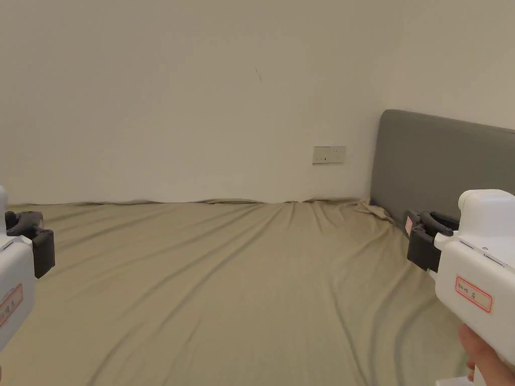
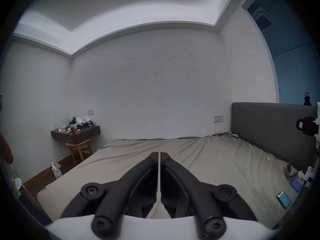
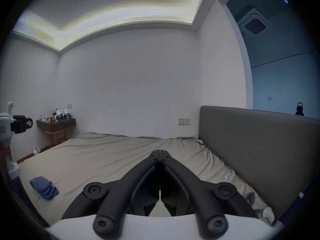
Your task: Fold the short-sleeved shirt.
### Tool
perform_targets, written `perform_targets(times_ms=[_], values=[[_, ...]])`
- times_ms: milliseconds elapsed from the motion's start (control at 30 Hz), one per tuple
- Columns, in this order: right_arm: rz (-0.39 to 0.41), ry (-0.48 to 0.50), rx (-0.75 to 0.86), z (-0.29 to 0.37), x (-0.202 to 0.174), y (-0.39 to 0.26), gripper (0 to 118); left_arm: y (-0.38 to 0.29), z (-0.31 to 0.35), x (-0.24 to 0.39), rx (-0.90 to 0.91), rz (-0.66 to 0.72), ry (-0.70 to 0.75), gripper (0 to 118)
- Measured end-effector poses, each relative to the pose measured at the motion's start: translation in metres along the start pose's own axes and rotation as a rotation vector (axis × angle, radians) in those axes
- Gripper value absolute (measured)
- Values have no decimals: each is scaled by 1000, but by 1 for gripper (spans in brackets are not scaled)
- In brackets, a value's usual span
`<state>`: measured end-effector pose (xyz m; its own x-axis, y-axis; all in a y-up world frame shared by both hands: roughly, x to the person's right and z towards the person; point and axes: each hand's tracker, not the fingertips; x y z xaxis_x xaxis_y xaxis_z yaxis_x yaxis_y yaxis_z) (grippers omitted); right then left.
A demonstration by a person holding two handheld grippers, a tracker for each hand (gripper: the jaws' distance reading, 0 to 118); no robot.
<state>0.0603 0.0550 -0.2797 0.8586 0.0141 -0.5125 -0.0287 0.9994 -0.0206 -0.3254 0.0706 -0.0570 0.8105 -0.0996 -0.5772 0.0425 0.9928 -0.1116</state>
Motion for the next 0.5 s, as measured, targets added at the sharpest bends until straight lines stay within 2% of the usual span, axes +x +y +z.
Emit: perform_targets(times_ms=[33, 67, 100, 133, 233, 500], values=[[-1, 4, 10, 1, -1, 0, 41, 0, 1, 0, 1, -1, -8, 15], [2, 6, 12, 0, -1, 0, 92, 0, 2, 0, 0, 1, -15, 60], [5, 16, 1, -2, -4, 0, 106, 1, 1, 1, -6, 1, -23, 98], [6, 16, 4, -2, -6, -2, 108, 2, -1, 3, -27, -4, -30, 108], [37, -15, 26, -4, -13, -5, 108, 0, 5, 5, -9, -18, -26, 108], [40, -13, 11, -12, -17, -6, 110, 1, 3, 1, -30, -15, -14, 108]])
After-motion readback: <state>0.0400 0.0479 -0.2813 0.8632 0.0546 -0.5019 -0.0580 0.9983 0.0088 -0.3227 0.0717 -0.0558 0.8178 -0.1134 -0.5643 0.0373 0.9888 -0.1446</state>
